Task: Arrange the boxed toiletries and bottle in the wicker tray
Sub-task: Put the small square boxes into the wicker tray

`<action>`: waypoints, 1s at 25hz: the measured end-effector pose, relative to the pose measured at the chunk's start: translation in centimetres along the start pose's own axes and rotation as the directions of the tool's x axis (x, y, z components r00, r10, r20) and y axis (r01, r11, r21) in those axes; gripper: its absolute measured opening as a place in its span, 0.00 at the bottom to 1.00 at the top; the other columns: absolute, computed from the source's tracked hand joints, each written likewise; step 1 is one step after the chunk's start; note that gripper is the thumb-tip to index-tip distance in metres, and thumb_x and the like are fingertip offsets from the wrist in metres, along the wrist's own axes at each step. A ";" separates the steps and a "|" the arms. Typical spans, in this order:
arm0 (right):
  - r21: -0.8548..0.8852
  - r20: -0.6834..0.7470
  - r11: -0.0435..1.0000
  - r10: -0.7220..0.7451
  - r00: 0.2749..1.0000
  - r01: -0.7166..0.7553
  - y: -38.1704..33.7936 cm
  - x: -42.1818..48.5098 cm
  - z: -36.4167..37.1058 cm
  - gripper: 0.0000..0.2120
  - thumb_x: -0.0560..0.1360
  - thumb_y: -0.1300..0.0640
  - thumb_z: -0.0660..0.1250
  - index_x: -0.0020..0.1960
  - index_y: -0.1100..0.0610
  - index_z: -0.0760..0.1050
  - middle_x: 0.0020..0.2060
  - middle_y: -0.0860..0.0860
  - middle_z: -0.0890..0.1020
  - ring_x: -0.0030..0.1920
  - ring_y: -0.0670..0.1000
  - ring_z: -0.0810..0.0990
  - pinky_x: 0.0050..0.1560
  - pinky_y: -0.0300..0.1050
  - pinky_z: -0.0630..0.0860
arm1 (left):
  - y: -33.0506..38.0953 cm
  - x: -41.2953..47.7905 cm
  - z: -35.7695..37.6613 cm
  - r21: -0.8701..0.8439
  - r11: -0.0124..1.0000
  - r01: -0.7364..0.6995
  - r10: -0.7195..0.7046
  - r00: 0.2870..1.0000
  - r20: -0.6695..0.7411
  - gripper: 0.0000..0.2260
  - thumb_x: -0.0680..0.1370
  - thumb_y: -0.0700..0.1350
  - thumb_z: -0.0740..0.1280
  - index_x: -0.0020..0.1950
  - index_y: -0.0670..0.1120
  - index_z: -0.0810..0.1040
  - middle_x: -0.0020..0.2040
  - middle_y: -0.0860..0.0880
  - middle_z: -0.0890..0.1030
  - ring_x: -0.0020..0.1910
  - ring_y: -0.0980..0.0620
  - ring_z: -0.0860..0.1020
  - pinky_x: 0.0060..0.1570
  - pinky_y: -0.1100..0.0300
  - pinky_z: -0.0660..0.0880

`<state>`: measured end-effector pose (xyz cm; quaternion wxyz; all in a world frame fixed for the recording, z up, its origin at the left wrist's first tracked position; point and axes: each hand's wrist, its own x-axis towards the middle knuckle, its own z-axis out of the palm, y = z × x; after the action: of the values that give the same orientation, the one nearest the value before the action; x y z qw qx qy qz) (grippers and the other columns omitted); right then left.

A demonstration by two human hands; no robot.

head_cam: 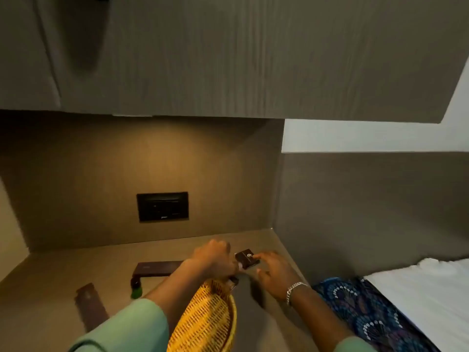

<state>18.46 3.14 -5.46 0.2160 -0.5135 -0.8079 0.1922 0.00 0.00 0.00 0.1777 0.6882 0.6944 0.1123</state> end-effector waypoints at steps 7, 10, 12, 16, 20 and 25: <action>-0.182 0.190 0.982 0.091 0.977 -0.056 2.6 6.4 2.3 0.32 0.70 0.51 0.67 0.71 0.45 0.59 0.71 0.52 0.65 0.66 0.57 0.66 0.63 0.52 0.67 | 1.6 6.1 4.0 0.470 0.880 0.068 -0.193 0.955 0.224 0.30 0.63 0.54 0.76 0.61 0.44 0.73 0.57 0.44 0.79 0.56 0.43 0.77 0.52 0.48 0.75; -0.317 0.326 0.944 0.022 0.945 0.087 2.3 8.2 2.4 0.37 0.67 0.57 0.70 0.71 0.43 0.57 0.75 0.52 0.59 0.69 0.61 0.62 0.64 0.57 0.68 | 1.2 6.9 4.3 0.369 0.927 0.066 -0.118 0.986 0.118 0.23 0.65 0.46 0.76 0.57 0.44 0.76 0.56 0.44 0.80 0.54 0.43 0.79 0.49 0.52 0.76; -0.348 0.353 0.929 0.003 0.935 0.129 1.9 8.8 2.5 0.32 0.66 0.56 0.72 0.67 0.42 0.64 0.71 0.51 0.66 0.67 0.62 0.67 0.61 0.58 0.71 | 1.7 6.9 2.7 0.195 0.979 0.064 -0.071 0.997 0.028 0.18 0.66 0.45 0.75 0.53 0.44 0.78 0.53 0.44 0.80 0.51 0.44 0.79 0.45 0.55 0.78; -0.301 0.288 0.952 0.032 0.957 0.059 1.6 8.4 1.5 0.19 0.67 0.54 0.72 0.55 0.47 0.73 0.55 0.50 0.77 0.50 0.56 0.78 0.49 0.52 0.78 | 1.4 4.9 -2.3 -0.073 0.993 -0.091 0.077 0.983 -0.166 0.13 0.65 0.49 0.76 0.44 0.43 0.81 0.43 0.46 0.82 0.41 0.48 0.80 0.38 0.52 0.80; -0.206 0.206 0.976 -0.024 0.978 0.067 0.6 6.2 -0.8 0.28 0.66 0.56 0.72 0.64 0.48 0.69 0.58 0.52 0.74 0.57 0.56 0.73 0.57 0.51 0.73 | -2.4 -0.4 -4.6 -0.087 0.987 -0.135 0.123 0.984 -0.132 0.21 0.61 0.54 0.76 0.50 0.46 0.81 0.44 0.49 0.82 0.42 0.51 0.80 0.39 0.53 0.80; 0.054 -0.036 0.991 -0.118 0.992 0.119 -3.8 -1.0 -3.8 0.28 0.61 0.42 0.73 0.58 0.47 0.73 0.49 0.44 0.77 0.46 0.42 0.75 0.40 0.30 0.68 | -6.3 -5.1 -1.5 -0.020 0.997 -0.070 0.072 0.990 0.121 0.18 0.60 0.58 0.77 0.42 0.54 0.75 0.39 0.55 0.79 0.37 0.57 0.76 0.30 0.57 0.73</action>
<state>18.06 1.05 -0.48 0.2543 -0.4614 -0.8277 0.1931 -6.41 -5.11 -0.70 0.2208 0.7167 0.6564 0.0818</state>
